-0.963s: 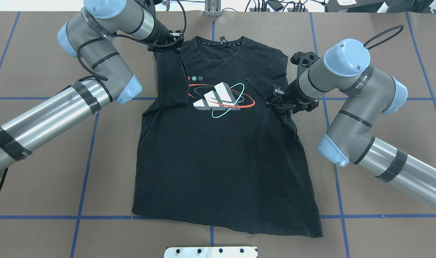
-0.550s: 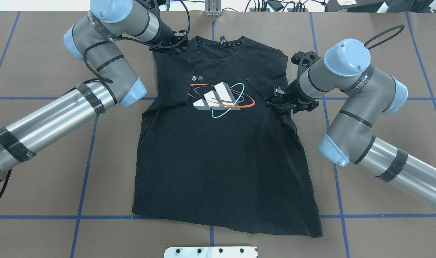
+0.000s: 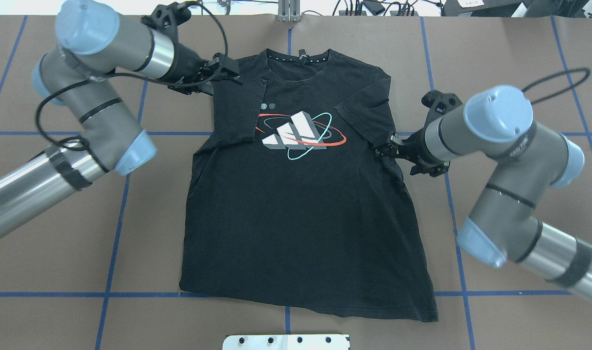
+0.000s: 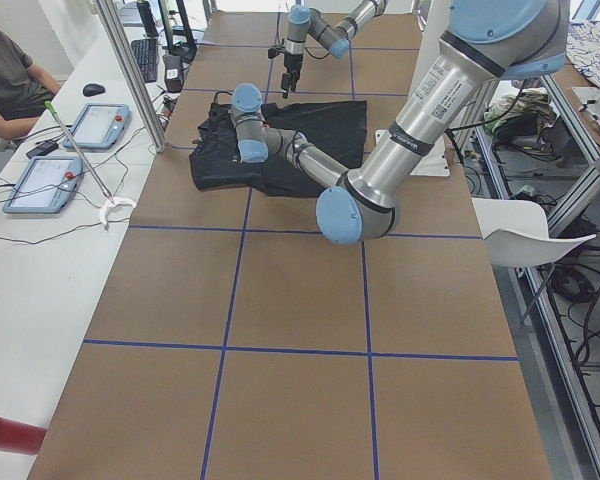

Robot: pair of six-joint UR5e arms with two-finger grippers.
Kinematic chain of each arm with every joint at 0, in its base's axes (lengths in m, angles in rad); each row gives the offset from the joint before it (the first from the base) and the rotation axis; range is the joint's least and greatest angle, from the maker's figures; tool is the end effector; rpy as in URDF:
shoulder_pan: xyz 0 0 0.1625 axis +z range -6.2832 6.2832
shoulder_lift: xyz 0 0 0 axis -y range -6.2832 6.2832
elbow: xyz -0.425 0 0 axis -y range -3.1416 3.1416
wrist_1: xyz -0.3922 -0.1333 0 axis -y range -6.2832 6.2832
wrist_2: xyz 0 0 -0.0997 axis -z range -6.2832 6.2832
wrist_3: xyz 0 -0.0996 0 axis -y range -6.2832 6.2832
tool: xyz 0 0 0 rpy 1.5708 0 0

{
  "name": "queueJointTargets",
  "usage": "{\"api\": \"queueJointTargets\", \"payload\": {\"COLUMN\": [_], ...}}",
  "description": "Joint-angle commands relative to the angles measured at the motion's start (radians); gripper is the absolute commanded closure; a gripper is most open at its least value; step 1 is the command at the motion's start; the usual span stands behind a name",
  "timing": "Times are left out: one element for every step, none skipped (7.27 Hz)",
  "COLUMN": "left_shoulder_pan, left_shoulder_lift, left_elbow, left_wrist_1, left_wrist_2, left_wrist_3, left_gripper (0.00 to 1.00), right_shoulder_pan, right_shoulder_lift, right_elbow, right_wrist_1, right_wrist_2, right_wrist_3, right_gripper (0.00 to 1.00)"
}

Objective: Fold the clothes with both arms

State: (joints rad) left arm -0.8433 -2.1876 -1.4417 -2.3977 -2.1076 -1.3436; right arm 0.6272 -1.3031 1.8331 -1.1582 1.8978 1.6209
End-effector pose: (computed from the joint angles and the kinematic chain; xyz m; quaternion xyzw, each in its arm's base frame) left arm 0.4042 -0.5778 0.2506 0.1199 0.6138 -0.0770 0.7765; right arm -0.4148 -0.4258 0.3489 -0.0116 -0.4707 0.2223 0.8537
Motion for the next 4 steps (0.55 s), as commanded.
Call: {"api": "queueJointTargets", "payload": {"left_shoulder_pan": [0.009, 0.019, 0.027, 0.041], "left_shoulder_lift": [0.068, 0.071, 0.071, 0.072], "left_elbow": [-0.077, -0.078, -0.08, -0.075], "left_wrist_1": [0.0, 0.0, -0.001, -0.001], "left_wrist_2": [-0.003, -0.002, -0.002, -0.002], "left_wrist_3": [-0.031, -0.035, -0.06, -0.061], "left_gripper": [0.12, 0.1, 0.09, 0.09], "right_shoulder_pan": [-0.206, -0.283, -0.384, -0.453], "right_shoulder_lift": [-0.152, -0.248, -0.313, -0.341], "right_elbow": [0.183, 0.295, 0.319, 0.318], "right_wrist_1": [-0.027, -0.067, -0.074, -0.075], "right_wrist_2": [-0.213, -0.23, -0.314, -0.382], "right_wrist_3": [0.187, 0.273, 0.363, 0.396], "right_gripper": [0.0, 0.01, 0.02, 0.02]}}
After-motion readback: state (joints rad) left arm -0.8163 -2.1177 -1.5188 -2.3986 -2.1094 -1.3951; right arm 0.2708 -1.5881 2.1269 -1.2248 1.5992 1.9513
